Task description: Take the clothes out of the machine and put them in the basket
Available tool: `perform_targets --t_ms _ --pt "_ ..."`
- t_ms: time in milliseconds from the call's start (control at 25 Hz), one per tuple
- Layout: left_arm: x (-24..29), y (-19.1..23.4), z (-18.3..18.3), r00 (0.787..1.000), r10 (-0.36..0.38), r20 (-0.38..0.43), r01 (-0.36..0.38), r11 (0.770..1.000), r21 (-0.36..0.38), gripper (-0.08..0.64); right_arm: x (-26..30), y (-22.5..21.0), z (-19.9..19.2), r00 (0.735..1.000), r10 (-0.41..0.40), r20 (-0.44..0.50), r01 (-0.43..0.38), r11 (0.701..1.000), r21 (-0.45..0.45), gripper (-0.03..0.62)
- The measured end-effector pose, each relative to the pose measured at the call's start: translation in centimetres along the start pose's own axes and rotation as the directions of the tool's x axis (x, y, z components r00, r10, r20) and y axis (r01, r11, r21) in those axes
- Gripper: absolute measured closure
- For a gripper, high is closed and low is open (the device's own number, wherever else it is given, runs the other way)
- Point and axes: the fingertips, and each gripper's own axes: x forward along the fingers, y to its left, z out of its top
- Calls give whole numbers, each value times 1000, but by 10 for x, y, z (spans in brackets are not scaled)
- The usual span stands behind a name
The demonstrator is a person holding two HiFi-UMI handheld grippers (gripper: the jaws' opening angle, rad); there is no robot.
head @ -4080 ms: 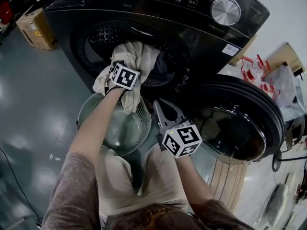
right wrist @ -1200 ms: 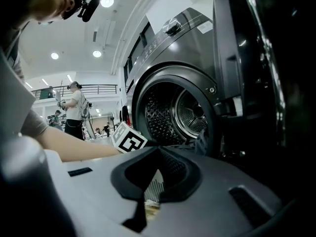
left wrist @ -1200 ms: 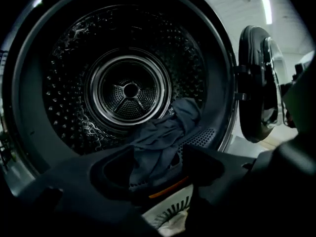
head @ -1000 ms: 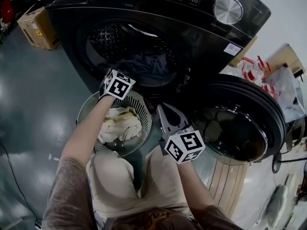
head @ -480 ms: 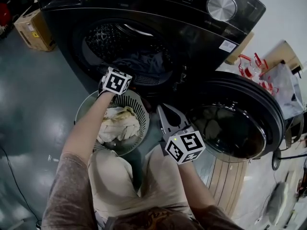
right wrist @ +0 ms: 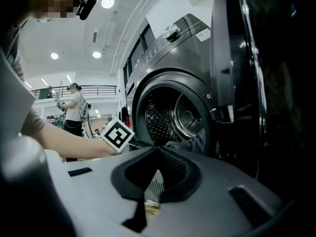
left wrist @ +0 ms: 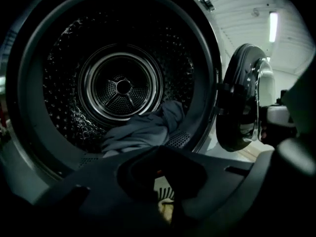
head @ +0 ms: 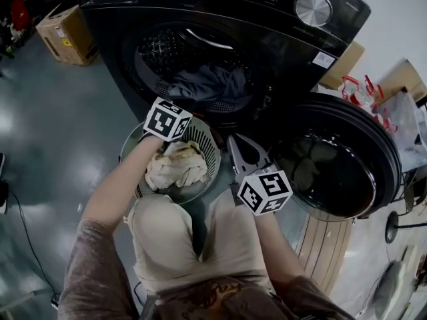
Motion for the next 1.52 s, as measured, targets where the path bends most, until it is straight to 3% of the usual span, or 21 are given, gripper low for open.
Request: perform_targets --t_ms 800,1120,1240,1320,1400,1520 --pt "-179 -39 -37 998 -27 62 34 993 -114 552 42 47 7 989 151 -4 -151 988 -13 597" --pt "-207 -53 -47 998 -17 56 24 992 -122 552 59 64 4 980 196 -16 -196 980 -13 597" --pt "-206 -49 -48 997 25 68 -18 995 -100 549 58 68 2 980 200 -21 -201 980 -14 597" --pt "-204 -40 -44 992 82 92 -73 993 -89 498 57 67 0 980 198 -23 -198 980 -16 597" --pt "-198 -33 -38 987 108 120 -98 992 -81 327 55 65 0 981 191 -24 -191 981 -16 597" --pt "-180 -27 -28 985 100 143 -91 994 -68 299 51 60 -1 984 175 -24 -175 984 -14 597"
